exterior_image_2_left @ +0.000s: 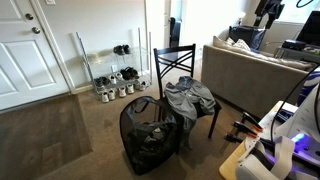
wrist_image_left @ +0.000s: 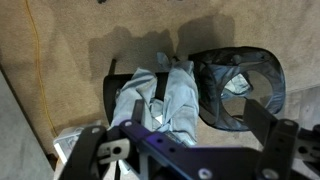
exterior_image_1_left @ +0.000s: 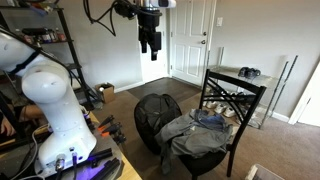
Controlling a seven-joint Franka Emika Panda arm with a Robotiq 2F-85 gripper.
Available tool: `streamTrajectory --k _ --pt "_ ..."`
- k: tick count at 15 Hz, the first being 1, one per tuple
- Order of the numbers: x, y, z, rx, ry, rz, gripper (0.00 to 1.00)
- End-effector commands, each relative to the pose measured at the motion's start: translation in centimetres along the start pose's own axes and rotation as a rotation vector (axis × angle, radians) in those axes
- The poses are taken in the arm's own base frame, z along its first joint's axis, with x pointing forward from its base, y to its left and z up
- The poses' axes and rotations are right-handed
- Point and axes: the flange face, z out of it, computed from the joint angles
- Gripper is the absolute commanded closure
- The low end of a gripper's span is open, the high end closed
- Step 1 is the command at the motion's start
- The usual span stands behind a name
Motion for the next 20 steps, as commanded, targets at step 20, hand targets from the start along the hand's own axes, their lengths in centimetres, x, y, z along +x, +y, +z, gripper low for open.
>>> streamTrajectory --k 20 --pt "17.3 -5.2 15.4 -0.248 0.392 0.186 0.0"
